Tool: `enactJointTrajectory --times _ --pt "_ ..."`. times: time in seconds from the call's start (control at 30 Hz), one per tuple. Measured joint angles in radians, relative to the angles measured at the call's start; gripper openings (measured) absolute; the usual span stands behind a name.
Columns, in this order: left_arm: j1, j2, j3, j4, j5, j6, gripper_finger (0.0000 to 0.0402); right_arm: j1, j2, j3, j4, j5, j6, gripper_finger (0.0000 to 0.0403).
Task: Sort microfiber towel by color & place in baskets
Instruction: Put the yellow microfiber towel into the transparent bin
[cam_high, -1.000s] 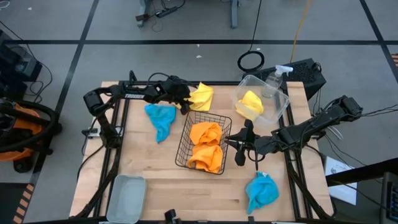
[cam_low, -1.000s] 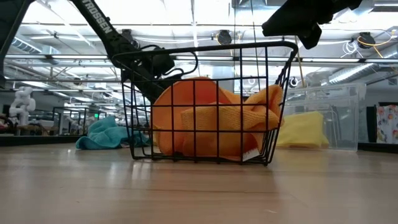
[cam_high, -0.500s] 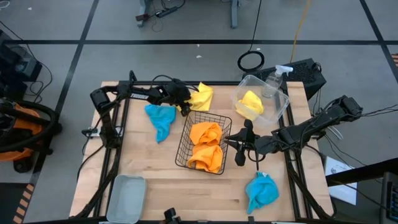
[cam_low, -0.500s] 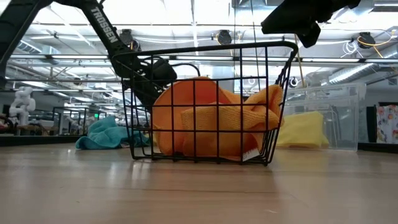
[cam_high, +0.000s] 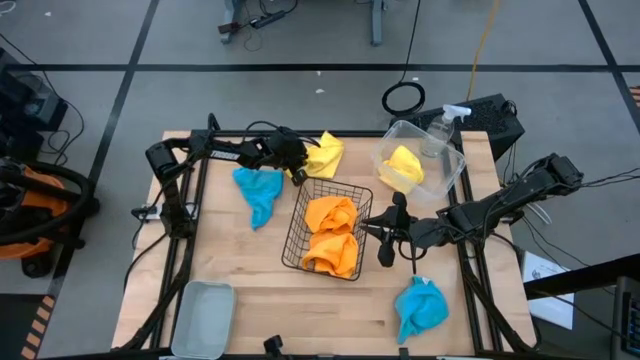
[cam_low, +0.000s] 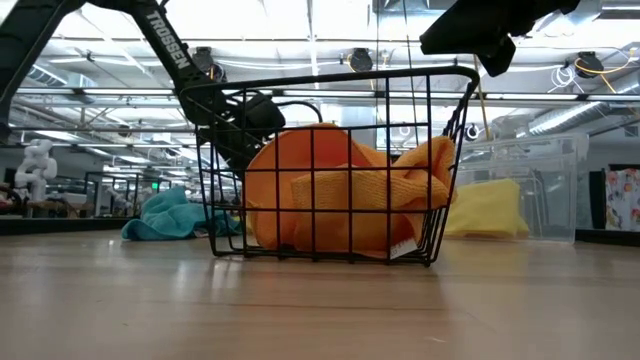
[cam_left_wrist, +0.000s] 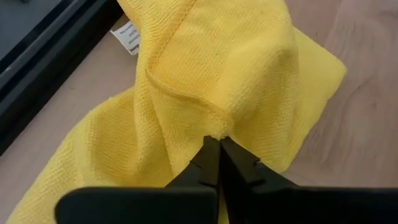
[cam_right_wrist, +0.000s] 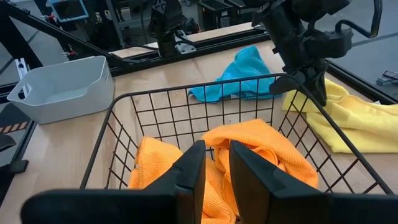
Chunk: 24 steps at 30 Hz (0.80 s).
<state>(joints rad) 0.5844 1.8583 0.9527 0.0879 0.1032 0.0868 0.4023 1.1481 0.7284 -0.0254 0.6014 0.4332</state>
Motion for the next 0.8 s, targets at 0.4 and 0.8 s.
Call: enactJointTrajectory --times 0.4,0.8 --pt "-0.066 -0.201 0.001 -0.026 -0.089 0.002 0.0002 0.000 0.015 0.000 0.004 0.010 0.009 0.0063" --pt "-0.162 -0.478 0.001 -0.103 -0.080 0.101 0.0001 -0.001 0.118 0.000 0.193 0.123 -0.076 0.0064"
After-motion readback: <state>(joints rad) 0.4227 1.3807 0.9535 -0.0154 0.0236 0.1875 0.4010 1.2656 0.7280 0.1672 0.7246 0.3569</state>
